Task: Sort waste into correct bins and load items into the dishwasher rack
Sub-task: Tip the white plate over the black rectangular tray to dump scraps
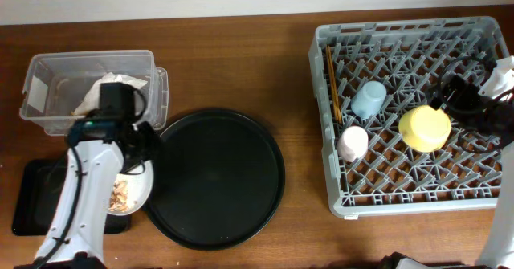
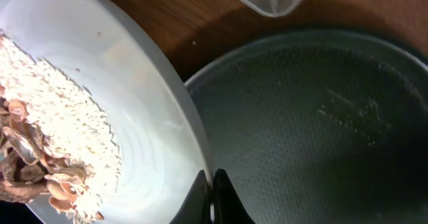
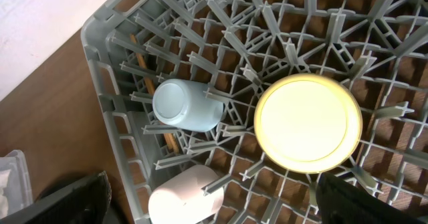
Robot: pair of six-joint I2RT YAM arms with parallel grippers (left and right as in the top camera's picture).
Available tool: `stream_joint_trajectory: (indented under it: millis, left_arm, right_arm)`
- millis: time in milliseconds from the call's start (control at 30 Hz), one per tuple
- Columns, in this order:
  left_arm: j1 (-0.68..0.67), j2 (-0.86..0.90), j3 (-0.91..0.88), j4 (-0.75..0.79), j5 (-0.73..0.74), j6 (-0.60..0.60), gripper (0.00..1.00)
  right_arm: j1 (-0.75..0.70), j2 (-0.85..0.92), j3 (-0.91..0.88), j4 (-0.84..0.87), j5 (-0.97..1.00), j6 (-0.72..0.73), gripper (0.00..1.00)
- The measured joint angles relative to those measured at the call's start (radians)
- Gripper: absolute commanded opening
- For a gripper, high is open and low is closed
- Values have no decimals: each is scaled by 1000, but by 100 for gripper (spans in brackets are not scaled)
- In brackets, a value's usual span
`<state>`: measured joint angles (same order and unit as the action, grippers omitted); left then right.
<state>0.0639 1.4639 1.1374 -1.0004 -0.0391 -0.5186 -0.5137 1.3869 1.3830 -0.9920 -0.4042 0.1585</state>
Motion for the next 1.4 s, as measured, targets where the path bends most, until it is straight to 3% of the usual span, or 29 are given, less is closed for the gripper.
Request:
stream_joint_trajectory:
  millis: [267,433,700,1167,1400]
  left_arm:
    - [272,-55,0,46,266,90,1]
    - [409,-188,0,47,335,124,1]
    - [502,-248,0,47,441,135,1]
    - [708,-241,0,44,749,192,1]
    - [718,-168,0,20,893,213,1]
  right_arm:
    - [0,0,0,0,0,0,99]
    - [0,0,0,0,0,0,99]
    - [0,0,0,0,0,0,98]
    - [0,0,0,0,0,0,99]
    - [0,0,0,0,0,0,99]
